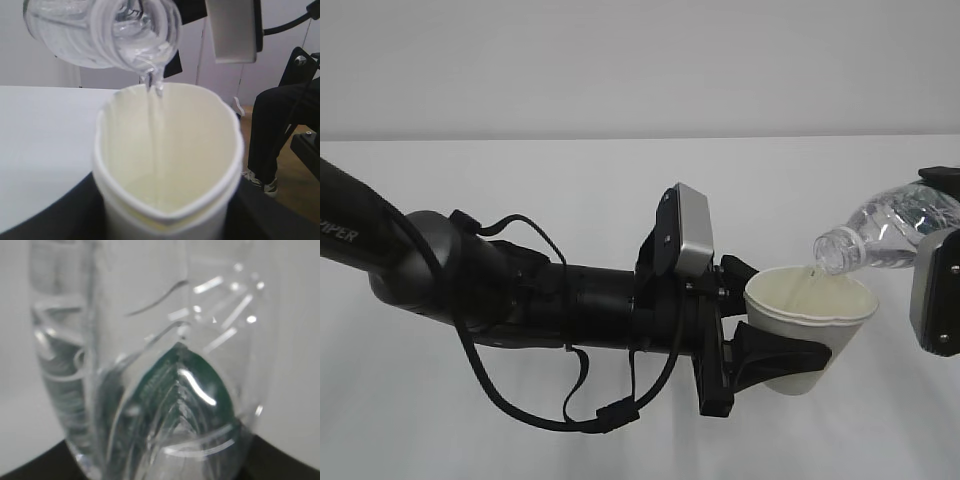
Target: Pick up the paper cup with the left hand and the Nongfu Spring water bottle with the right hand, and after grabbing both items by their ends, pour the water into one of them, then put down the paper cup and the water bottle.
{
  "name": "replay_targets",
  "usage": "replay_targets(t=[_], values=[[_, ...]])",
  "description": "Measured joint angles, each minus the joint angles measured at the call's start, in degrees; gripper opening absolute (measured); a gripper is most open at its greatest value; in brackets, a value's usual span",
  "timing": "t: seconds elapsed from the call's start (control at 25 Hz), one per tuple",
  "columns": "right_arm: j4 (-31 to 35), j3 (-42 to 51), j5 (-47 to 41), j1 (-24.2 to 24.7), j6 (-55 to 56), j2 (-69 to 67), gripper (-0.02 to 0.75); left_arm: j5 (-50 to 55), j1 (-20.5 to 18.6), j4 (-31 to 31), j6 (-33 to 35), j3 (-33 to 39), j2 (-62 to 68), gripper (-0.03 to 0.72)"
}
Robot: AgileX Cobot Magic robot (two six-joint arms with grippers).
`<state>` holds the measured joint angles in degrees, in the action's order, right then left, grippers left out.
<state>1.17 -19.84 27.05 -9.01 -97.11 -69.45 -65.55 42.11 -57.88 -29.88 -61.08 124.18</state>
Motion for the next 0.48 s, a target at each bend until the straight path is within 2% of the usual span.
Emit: replay_targets(t=[0.48], values=[[0.1,0.0,0.0,0.0,-0.4,0.0,0.362,0.0,0.0,0.0,0.0,0.0,0.0,0.416]])
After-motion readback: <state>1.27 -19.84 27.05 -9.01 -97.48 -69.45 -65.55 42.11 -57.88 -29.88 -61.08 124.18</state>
